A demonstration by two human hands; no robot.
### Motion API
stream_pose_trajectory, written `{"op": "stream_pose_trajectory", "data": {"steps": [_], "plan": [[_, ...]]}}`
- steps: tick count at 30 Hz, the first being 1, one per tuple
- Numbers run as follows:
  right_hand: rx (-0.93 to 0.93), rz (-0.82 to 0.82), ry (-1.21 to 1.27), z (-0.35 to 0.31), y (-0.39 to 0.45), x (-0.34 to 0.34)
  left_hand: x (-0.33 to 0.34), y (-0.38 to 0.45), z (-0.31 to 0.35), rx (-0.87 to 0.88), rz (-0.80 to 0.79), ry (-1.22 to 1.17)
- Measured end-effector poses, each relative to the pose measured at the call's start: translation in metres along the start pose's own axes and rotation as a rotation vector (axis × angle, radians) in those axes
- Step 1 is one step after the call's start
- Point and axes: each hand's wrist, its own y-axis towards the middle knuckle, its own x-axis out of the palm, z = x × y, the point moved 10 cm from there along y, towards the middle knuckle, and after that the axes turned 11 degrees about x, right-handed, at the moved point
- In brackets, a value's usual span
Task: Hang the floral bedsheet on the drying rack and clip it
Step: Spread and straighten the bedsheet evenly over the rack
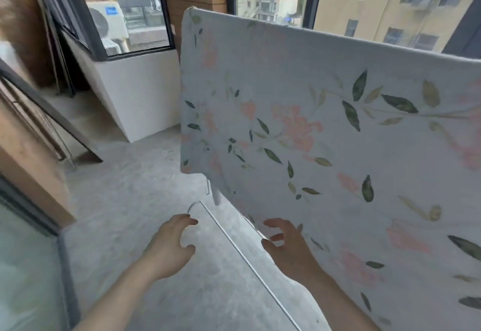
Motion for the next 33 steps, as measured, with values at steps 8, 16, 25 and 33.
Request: {"op": "stream_pose_trajectory", "data": {"steps": [8, 16, 25, 33], "plan": [[0.019, -0.142, 0.019, -0.055, 0.084, 0.087, -0.041, 0.043, -0.064, -0.047, 0.052, -0.075], [0.105, -0.188, 0.039, -0.093, 0.209, 0.164, -0.089, 0.143, -0.147, -0.122, 0.028, -0.086], [0.122, -0.208, 0.045, -0.173, 0.359, 0.236, -0.161, 0.240, -0.240, -0.176, 0.023, -0.111], [0.110, -0.159, 0.070, -0.248, 0.444, 0.279, -0.235, 0.329, -0.309, -0.083, 0.055, -0.132]]}}
